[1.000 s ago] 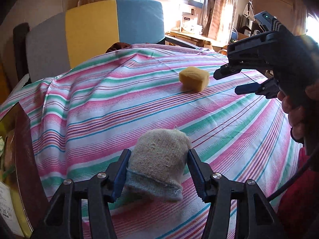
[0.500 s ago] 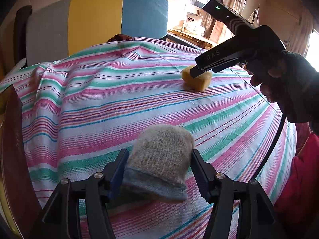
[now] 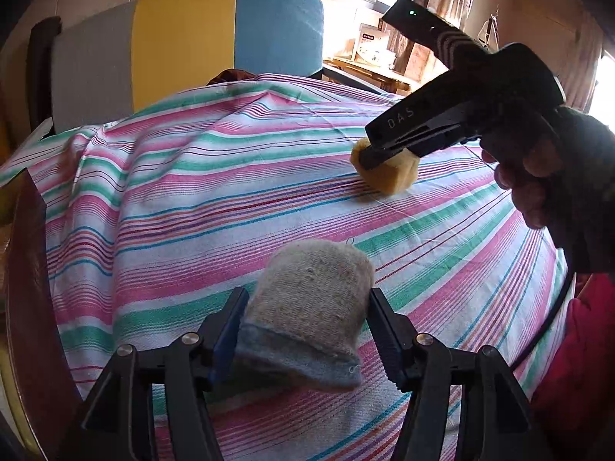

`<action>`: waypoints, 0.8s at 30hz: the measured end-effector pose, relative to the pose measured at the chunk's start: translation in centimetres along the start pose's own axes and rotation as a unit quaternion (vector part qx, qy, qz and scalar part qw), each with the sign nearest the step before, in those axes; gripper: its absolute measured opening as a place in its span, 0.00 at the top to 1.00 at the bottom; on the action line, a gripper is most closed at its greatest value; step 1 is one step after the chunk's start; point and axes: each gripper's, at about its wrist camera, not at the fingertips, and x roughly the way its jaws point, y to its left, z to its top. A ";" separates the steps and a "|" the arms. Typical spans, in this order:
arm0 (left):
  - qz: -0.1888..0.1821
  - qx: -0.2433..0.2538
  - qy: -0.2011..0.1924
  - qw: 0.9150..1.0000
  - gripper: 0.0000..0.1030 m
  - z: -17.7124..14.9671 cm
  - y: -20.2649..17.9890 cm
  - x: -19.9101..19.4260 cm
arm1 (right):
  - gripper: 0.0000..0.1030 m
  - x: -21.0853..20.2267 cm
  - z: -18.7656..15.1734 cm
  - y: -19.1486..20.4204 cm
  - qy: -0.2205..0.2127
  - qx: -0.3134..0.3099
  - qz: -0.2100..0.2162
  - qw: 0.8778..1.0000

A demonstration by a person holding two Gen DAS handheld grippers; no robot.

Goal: Organize objects
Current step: 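Grasp the yellow sponge with the right tool while the left tool holds the sock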

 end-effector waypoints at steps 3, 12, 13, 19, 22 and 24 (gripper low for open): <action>0.018 0.003 0.004 1.000 0.42 -0.1 -0.3 -0.6 | 0.45 -1.1 -2.0 1.2 -0.006 0.015 0.024 1.000; 0.060 -0.007 -0.031 0.998 0.43 0.2 0.9 -6.3 | 0.44 -1.0 -4.5 3.4 -0.029 -0.004 0.037 0.999; 0.068 -0.006 -0.036 0.997 0.43 0.3 1.1 -7.1 | 0.44 -0.9 -4.5 3.2 -0.030 -0.003 0.040 0.999; 0.096 -0.022 -0.055 0.994 0.43 0.0 2.4 -10.7 | 0.44 -0.9 -4.6 3.1 -0.033 -0.004 0.043 0.999; 0.108 -0.026 -0.060 0.992 0.43 -0.6 3.0 -12.1 | 0.44 -0.8 -4.6 3.1 -0.034 -0.009 0.041 0.999; 0.113 -0.033 -0.063 0.991 0.43 -0.9 3.5 -12.9 | 0.44 -0.7 -4.6 3.1 -0.034 -0.009 0.042 0.998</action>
